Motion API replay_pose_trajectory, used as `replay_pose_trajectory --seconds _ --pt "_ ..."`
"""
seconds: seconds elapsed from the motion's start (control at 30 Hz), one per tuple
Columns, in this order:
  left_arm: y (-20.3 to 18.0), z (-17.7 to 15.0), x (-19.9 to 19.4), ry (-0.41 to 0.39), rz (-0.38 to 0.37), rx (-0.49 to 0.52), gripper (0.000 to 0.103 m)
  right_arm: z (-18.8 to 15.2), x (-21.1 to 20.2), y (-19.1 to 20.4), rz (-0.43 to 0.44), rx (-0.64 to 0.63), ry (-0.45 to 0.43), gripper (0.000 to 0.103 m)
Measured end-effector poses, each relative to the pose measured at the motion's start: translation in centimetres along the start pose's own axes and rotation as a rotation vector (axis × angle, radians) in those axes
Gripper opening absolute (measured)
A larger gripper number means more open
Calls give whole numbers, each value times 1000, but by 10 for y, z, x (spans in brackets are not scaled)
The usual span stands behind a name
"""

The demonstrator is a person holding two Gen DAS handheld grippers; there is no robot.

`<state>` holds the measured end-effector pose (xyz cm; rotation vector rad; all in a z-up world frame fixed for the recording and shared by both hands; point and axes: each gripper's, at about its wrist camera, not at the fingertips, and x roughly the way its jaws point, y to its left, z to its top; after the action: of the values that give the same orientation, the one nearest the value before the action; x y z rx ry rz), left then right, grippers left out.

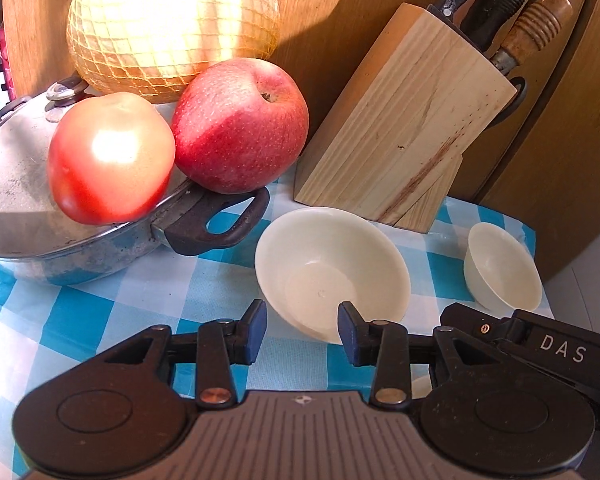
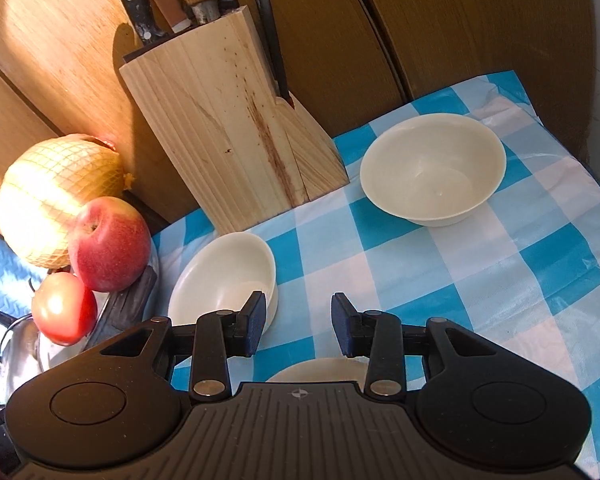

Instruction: Organize plates and bowls

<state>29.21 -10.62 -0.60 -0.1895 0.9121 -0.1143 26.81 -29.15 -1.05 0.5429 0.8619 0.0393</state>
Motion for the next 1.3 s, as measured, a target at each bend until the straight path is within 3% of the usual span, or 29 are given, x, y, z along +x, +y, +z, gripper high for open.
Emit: replay_pose_trajectory --seconds 0.4,0.93,1.07,1.3 --pt "-3 6 32 29 41 13 34 14 43 20 -5 -37 42 45" --pt "-3 7 43 35 88 57 34 8 74 29 -4 -50 101 43" --pt "-4 4 48 50 86 69 34 6 76 28 2 -54 111 25" --pt "-9 3 51 43 76 107 32 6 77 24 8 -44 124 18"
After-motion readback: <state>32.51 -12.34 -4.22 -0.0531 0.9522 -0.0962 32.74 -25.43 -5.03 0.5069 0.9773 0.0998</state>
